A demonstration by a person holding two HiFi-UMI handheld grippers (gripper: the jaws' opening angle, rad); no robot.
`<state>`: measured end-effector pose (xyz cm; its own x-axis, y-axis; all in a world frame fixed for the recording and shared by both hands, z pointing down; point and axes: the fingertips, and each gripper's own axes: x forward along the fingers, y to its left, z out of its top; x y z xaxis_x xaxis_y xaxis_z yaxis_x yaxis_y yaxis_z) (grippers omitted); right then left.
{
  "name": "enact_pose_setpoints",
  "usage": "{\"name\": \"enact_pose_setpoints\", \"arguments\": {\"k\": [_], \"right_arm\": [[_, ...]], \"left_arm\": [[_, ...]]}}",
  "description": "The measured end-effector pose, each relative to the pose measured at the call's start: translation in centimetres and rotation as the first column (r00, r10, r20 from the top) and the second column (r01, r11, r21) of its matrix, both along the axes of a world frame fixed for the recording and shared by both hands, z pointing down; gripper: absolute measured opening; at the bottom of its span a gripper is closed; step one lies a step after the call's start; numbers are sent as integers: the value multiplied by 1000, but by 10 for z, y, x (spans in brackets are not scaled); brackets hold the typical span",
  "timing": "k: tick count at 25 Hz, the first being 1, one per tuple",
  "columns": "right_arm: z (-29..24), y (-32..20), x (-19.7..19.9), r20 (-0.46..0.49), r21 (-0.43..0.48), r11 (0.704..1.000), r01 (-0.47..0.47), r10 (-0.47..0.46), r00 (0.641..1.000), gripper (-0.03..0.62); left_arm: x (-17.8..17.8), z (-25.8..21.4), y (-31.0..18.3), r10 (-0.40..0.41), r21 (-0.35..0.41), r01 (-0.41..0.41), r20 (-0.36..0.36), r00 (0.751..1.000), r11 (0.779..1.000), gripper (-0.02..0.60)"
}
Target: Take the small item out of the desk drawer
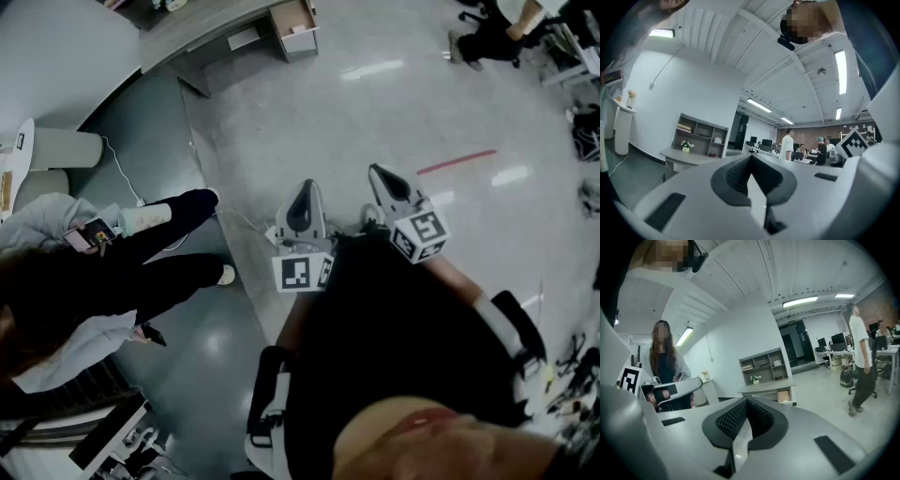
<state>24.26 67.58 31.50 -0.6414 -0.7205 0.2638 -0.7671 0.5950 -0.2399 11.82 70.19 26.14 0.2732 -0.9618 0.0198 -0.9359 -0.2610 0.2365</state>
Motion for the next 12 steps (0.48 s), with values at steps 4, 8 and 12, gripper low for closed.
{"name": "enact_pose_setpoints", "arguments": {"k": [4, 8, 12], "right_arm": [[-6, 4, -7, -4, 14, 1000, 1, -1, 1000, -2], [-8, 4, -17, 14, 11, 1000, -18, 18, 1000, -2], [-9, 2, -31, 25, 32, 999, -29, 28, 999, -2]], "left_arm": [[-9, -3, 7, -6, -1, 6, -3, 1000, 1000, -3], [-21, -4, 9, 5, 5, -5, -7, 1000, 1000, -3], [-33, 2, 7, 22, 15, -22, -2, 1000, 1000, -3]]}}
